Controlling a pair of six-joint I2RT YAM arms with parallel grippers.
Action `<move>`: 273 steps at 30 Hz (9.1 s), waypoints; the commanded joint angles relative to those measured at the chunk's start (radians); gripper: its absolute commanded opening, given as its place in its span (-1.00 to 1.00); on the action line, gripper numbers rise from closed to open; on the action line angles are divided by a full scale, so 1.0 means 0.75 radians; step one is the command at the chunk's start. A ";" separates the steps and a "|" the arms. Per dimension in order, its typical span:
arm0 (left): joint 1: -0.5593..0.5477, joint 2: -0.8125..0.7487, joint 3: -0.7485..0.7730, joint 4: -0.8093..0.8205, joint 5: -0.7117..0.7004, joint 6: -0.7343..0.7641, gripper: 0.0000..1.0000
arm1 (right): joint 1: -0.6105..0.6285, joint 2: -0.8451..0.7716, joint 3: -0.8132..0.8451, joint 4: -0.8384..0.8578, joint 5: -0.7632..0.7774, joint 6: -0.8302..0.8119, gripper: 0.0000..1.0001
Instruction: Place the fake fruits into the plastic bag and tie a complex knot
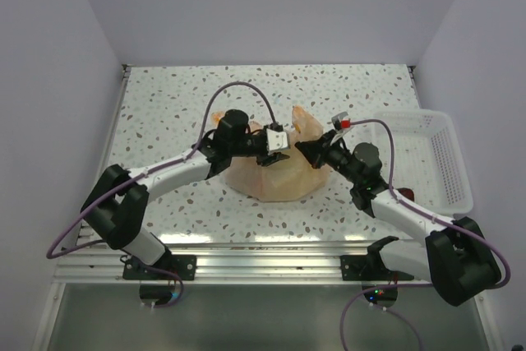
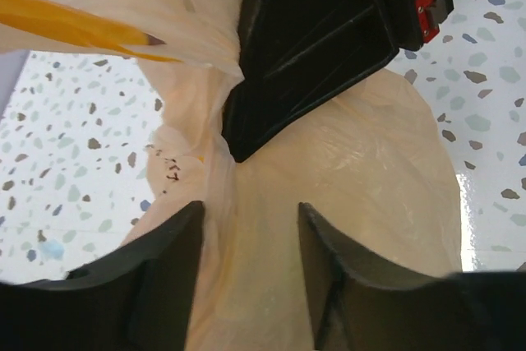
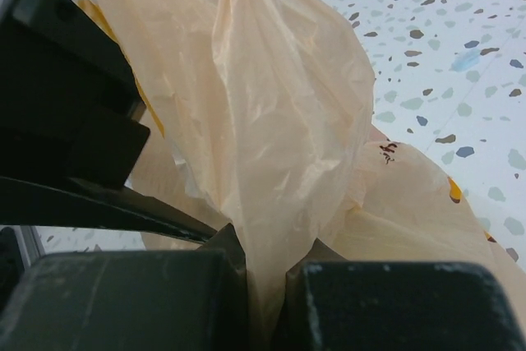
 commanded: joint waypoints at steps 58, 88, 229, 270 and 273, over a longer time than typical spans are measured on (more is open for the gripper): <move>0.065 -0.120 0.083 0.061 -0.002 -0.465 -0.24 | 0.020 0.035 0.096 0.030 0.005 -0.057 -1.00; 0.063 0.137 0.298 0.415 0.161 -1.124 -1.00 | 0.053 0.152 0.137 0.040 0.207 -0.123 -0.23; 0.204 0.014 0.297 -0.767 0.752 0.846 -0.88 | 0.020 0.117 0.554 -0.970 -0.600 -0.577 -0.99; 0.108 0.160 0.547 -0.970 0.777 0.868 -0.54 | 0.043 0.185 0.601 -0.931 -0.641 -0.644 -0.52; 0.108 0.152 0.549 -1.002 0.722 0.874 -0.45 | 0.043 0.183 0.597 -0.935 -0.639 -0.644 -0.67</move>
